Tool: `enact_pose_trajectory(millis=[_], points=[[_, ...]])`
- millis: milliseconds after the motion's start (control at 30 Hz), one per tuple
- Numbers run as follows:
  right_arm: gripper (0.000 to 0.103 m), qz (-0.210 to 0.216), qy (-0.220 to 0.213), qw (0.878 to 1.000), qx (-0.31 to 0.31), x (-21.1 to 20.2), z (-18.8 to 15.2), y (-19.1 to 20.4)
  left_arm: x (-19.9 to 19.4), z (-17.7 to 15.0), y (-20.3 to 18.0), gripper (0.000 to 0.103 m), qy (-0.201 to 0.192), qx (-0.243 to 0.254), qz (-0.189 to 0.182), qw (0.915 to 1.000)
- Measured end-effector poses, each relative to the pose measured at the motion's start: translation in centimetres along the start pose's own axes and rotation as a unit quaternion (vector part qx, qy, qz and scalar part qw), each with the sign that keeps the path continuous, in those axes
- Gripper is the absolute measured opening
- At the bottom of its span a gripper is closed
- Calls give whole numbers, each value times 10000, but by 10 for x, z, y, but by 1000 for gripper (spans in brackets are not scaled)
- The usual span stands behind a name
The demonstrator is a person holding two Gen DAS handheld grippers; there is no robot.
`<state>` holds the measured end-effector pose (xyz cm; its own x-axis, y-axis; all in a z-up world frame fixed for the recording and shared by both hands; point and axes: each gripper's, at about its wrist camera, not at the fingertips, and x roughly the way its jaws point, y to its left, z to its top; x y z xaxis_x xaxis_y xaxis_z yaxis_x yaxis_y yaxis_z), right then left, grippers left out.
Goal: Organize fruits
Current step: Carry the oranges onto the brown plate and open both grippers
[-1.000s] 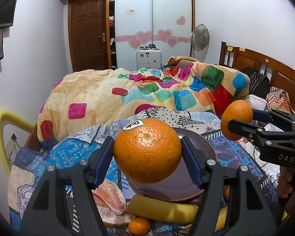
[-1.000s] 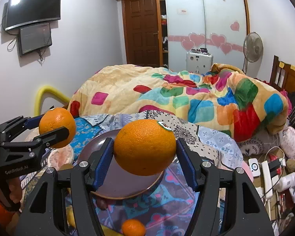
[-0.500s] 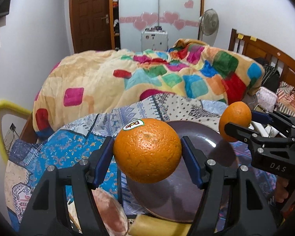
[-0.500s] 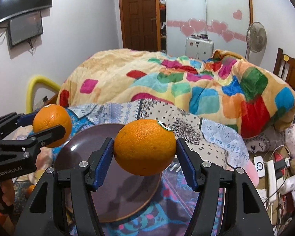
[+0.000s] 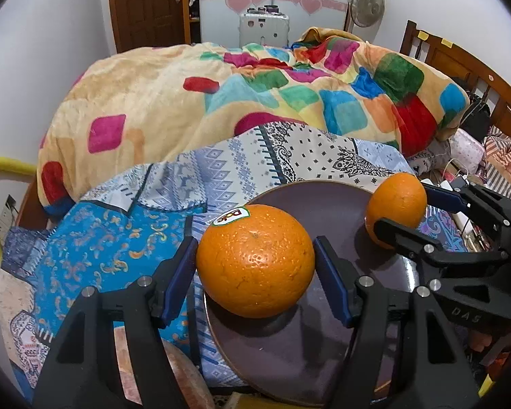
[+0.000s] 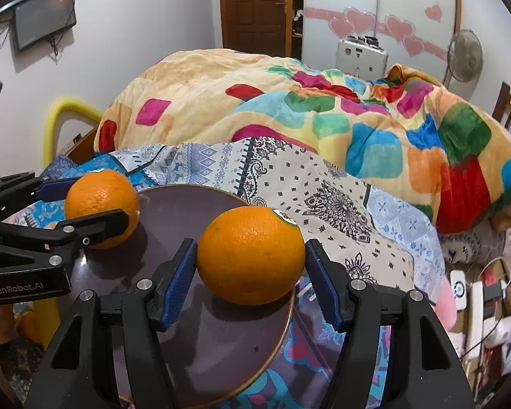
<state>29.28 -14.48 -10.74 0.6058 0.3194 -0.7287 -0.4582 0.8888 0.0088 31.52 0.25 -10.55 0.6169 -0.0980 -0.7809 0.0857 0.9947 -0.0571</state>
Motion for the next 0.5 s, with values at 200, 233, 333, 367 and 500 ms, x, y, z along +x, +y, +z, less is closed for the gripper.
enact_pose_trajectory(millis=[200, 233, 333, 367, 500], points=[[63, 36, 4, 10000, -68, 4, 0, 3, 8, 1, 1, 68, 149, -42, -14, 9999], [63, 51, 7, 10000, -66, 3, 0, 3, 11, 1, 2, 68, 227, -64, -45, 9997], [64, 135, 3, 9999, -77, 2, 1, 3, 12, 0, 3, 68, 204, -95, -84, 9997], [65, 192, 14, 9998, -73, 2, 0, 4, 12, 0, 3, 68, 214, -104, -107, 9997], [65, 158, 17, 9998, -110, 0, -1, 6, 9, -1, 2, 69, 193, -90, -140, 9997]])
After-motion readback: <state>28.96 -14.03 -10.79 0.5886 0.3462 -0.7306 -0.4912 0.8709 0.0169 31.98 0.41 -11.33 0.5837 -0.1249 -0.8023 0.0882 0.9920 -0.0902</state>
